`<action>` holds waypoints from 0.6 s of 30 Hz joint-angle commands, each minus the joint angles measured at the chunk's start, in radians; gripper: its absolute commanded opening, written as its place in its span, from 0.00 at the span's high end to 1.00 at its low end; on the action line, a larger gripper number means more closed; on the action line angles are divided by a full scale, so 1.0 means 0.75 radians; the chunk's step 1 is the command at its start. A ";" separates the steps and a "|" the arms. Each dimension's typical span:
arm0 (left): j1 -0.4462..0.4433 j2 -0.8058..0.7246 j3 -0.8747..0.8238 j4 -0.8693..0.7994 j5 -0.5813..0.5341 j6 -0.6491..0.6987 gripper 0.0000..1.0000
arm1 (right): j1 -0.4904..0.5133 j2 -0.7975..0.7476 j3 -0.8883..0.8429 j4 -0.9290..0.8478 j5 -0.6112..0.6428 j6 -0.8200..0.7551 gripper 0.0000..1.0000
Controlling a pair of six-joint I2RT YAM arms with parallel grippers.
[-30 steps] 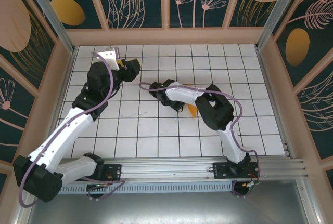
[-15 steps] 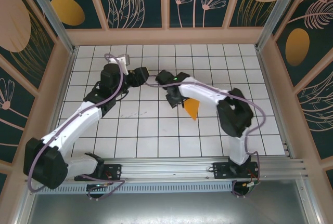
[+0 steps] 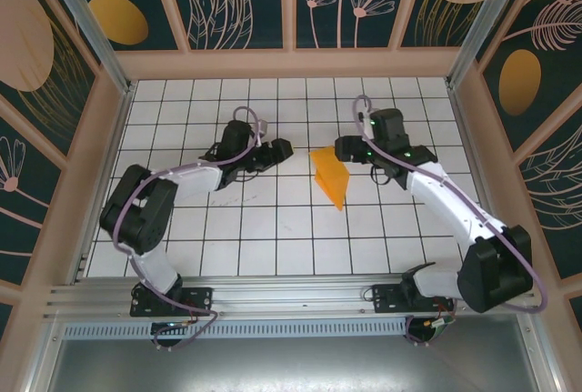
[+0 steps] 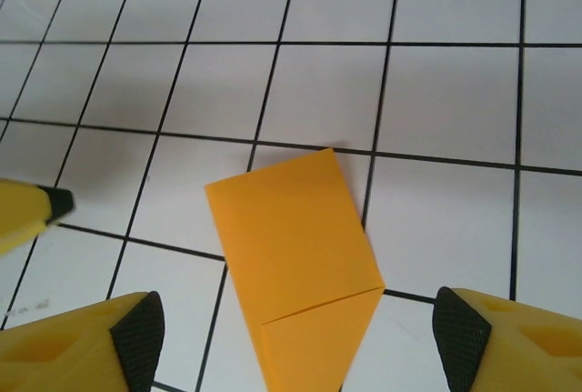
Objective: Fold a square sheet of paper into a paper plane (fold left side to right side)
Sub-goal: Pick up the paper from the center of the table.
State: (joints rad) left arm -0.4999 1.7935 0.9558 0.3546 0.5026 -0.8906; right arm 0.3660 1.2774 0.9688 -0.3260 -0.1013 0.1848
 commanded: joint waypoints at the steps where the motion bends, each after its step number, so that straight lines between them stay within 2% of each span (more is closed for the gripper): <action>1: -0.045 0.107 0.116 0.148 0.102 -0.081 0.32 | -0.103 -0.085 -0.125 0.241 -0.253 0.064 0.16; 8: -0.102 0.335 0.261 0.184 0.127 -0.147 0.33 | -0.355 -0.183 -0.336 0.466 -0.578 0.169 0.04; 13: -0.116 0.443 0.331 0.166 0.133 -0.162 0.37 | -0.423 -0.185 -0.368 0.483 -0.680 0.167 0.01; 15: -0.115 0.470 0.350 0.179 0.140 -0.165 0.43 | -0.426 -0.176 -0.363 0.464 -0.692 0.149 0.01; 18: -0.114 0.477 0.364 0.182 0.138 -0.126 0.63 | -0.428 -0.161 -0.357 0.448 -0.714 0.132 0.01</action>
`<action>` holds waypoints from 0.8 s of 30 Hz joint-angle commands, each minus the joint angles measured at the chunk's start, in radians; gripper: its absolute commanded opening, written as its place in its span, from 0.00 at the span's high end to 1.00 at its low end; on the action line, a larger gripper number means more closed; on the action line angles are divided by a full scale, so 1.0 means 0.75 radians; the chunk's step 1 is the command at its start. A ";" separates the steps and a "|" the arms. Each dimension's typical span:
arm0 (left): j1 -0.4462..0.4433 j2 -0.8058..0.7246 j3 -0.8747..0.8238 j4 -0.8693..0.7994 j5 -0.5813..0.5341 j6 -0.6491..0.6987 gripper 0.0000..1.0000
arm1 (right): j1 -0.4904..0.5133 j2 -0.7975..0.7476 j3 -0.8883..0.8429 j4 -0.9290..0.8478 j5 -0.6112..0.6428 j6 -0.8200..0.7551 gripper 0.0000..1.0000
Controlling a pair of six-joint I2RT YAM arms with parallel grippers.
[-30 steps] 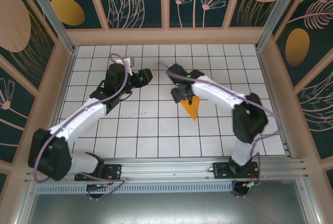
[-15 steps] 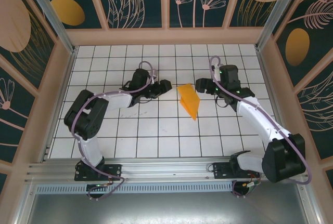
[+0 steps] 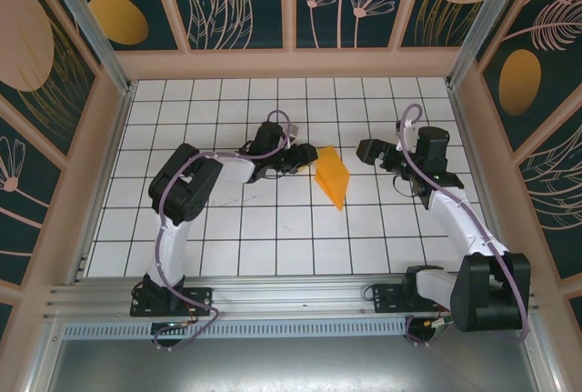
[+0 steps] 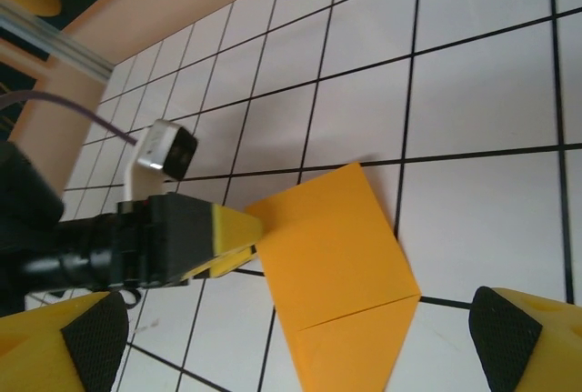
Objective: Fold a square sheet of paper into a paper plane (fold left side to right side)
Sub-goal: Pick up the paper from the center of the table.
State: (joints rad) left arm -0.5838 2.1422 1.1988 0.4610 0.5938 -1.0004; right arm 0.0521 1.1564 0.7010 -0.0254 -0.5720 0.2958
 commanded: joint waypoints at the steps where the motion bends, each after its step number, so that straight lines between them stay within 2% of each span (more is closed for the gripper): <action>1: 0.002 0.000 0.035 0.019 -0.008 0.053 0.71 | -0.010 0.005 -0.003 0.049 -0.091 -0.016 0.01; 5: 0.043 -0.072 -0.041 0.028 -0.012 0.145 0.90 | -0.015 0.041 -0.006 0.063 -0.154 -0.011 0.03; 8: 0.085 -0.129 -0.127 0.101 0.062 0.197 0.96 | -0.017 0.110 0.000 0.110 -0.235 0.008 0.05; 14: 0.154 -0.277 -0.278 0.127 0.193 0.380 0.99 | -0.004 0.243 0.009 0.255 -0.413 -0.042 0.08; 20: 0.185 -0.377 -0.402 0.162 0.354 0.518 0.99 | 0.038 0.496 0.077 0.305 -0.664 -0.176 0.30; 24: 0.187 -0.399 -0.426 0.140 0.414 0.572 0.99 | 0.089 0.657 0.144 0.291 -0.712 -0.245 0.34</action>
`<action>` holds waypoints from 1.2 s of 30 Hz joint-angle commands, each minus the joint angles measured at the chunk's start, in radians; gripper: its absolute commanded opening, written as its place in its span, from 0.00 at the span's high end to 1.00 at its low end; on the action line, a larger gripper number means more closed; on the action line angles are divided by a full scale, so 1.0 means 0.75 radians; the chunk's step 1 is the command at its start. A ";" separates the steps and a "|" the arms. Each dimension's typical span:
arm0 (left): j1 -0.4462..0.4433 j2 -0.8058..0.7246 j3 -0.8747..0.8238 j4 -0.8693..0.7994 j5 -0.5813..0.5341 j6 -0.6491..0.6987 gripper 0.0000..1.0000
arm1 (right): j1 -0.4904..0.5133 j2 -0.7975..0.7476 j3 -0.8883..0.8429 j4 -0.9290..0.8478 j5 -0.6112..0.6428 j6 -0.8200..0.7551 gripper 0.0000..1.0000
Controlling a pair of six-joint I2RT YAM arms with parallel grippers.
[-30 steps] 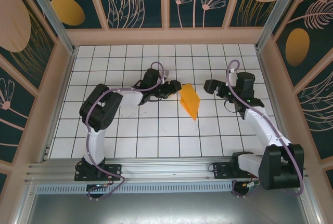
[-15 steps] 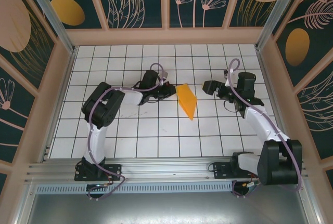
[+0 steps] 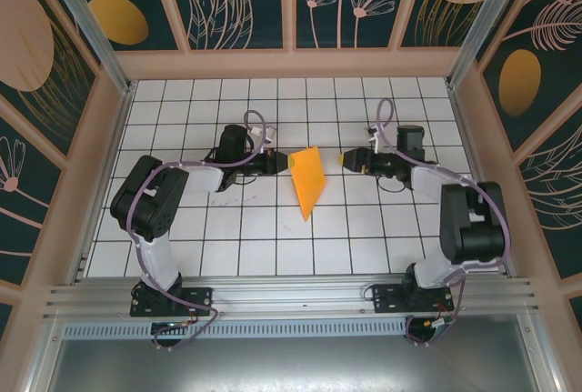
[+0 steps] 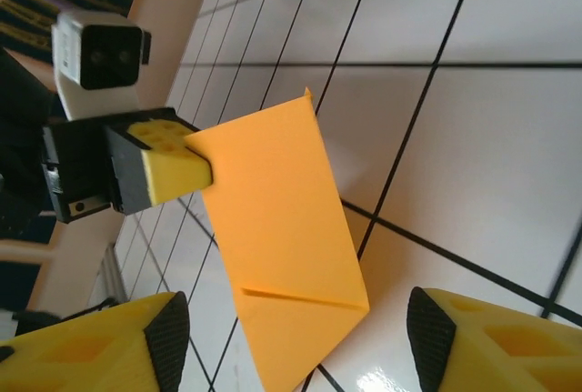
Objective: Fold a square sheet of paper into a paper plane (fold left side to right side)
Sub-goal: Pick up the paper from the center of the table, then place the paper at the center of the table.
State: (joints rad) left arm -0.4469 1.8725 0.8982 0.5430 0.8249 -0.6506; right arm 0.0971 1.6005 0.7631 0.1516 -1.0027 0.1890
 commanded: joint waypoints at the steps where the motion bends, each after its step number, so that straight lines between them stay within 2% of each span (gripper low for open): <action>1: 0.002 -0.043 -0.031 0.043 0.116 0.107 0.99 | 0.041 0.098 0.069 0.081 -0.153 -0.100 0.34; 10: 0.002 -0.029 -0.046 0.085 0.152 0.106 0.99 | 0.139 0.310 0.186 0.120 -0.215 -0.089 0.37; 16: 0.003 -0.018 -0.049 0.100 0.160 0.097 0.99 | 0.169 0.364 0.214 0.137 -0.242 -0.062 0.45; 18: 0.001 -0.013 -0.048 0.100 0.158 0.098 0.99 | 0.172 0.367 0.220 0.130 -0.248 -0.063 0.51; 22: 0.002 0.004 -0.046 0.091 0.143 0.105 0.98 | 0.168 0.348 0.217 0.104 -0.227 -0.068 0.67; 25: 0.002 0.013 -0.027 0.029 0.107 0.143 0.85 | 0.160 0.327 0.217 0.067 -0.203 -0.073 0.84; 26: 0.002 0.012 -0.021 0.000 0.082 0.164 0.79 | 0.159 0.319 0.216 0.047 -0.188 -0.075 0.86; 30: 0.003 -0.056 0.002 -0.145 -0.071 0.272 0.45 | 0.157 0.291 0.220 -0.046 -0.102 -0.064 0.95; 31: 0.004 -0.089 -0.004 -0.164 -0.132 0.293 0.39 | 0.158 0.285 0.218 -0.051 -0.069 -0.031 0.97; 33: 0.004 -0.161 -0.018 -0.199 -0.246 0.327 0.33 | 0.159 0.272 0.217 -0.074 -0.014 0.033 0.99; 36: 0.000 -0.296 -0.046 -0.279 -0.419 0.378 0.31 | 0.170 0.242 0.213 -0.089 0.063 0.134 1.00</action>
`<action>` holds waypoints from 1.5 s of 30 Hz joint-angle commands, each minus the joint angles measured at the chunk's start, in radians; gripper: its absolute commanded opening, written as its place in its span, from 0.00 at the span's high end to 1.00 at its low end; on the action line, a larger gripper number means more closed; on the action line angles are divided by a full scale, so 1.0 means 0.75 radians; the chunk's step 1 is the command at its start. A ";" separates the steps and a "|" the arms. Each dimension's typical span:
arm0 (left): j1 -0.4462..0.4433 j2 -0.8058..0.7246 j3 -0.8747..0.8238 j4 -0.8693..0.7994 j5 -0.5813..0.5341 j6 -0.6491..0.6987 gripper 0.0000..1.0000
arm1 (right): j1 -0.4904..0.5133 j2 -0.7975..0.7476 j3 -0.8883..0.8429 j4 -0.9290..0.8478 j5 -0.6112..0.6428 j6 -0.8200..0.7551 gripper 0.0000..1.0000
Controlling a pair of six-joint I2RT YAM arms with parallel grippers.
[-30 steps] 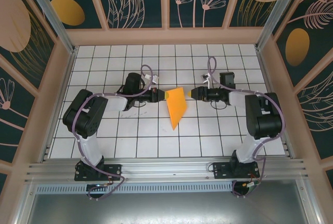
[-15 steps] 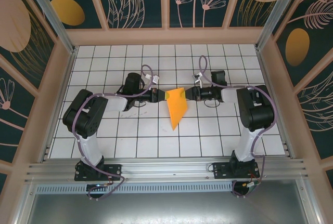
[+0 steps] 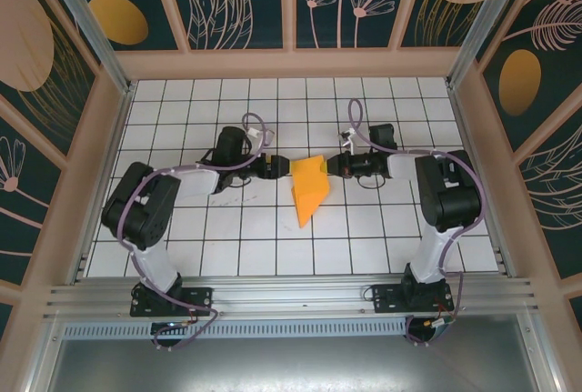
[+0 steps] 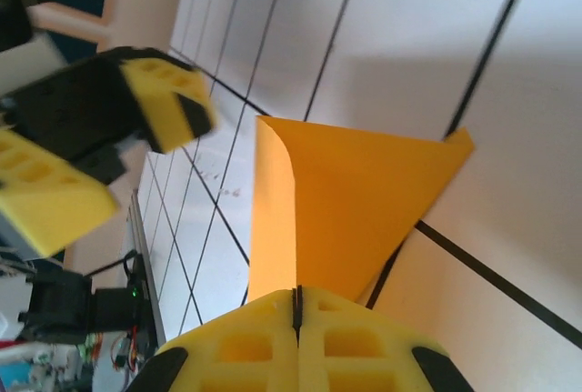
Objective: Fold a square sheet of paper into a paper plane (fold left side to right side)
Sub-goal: Place the paper at the center of the table, then fold the wing for the fifth time at the center of the table.
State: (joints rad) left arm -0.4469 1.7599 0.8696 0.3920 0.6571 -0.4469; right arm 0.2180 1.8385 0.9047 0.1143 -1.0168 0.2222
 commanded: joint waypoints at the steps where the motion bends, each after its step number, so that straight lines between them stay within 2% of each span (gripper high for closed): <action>1: -0.008 -0.193 -0.019 -0.114 -0.248 0.132 0.31 | 0.014 -0.086 0.025 -0.041 0.103 0.125 1.00; 4: -0.086 -0.314 -0.040 -0.279 -0.420 0.252 0.32 | 0.031 -0.078 0.051 -0.099 0.171 0.211 1.00; 8: -0.284 -0.374 -0.022 -0.470 -0.622 0.318 0.32 | 0.056 -0.040 0.106 -0.168 0.216 0.310 1.00; 12: -0.451 -0.350 -0.005 -0.564 -0.758 0.273 0.32 | 0.088 -0.012 0.177 -0.237 0.266 0.352 1.00; 18: -0.595 -0.191 0.112 -0.622 -0.905 0.226 0.31 | 0.122 0.042 0.262 -0.300 0.304 0.360 1.00; 27: -0.681 0.038 0.296 -0.777 -1.174 0.166 0.30 | 0.132 0.065 0.281 -0.302 0.316 0.375 1.00; 32: -0.707 0.125 0.362 -0.825 -1.238 0.142 0.33 | 0.134 0.077 0.283 -0.306 0.313 0.371 1.00; 38: -0.717 0.184 0.397 -0.857 -1.293 0.119 0.43 | 0.136 0.087 0.295 -0.326 0.320 0.358 1.00; 45: -0.719 0.195 0.395 -0.837 -1.259 0.106 0.58 | 0.135 0.099 0.300 -0.339 0.326 0.344 1.00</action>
State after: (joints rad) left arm -0.9802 1.8881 1.1427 -0.2142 -0.2741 -0.3542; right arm 0.3107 1.9007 1.0992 -0.1165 -0.7803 0.4881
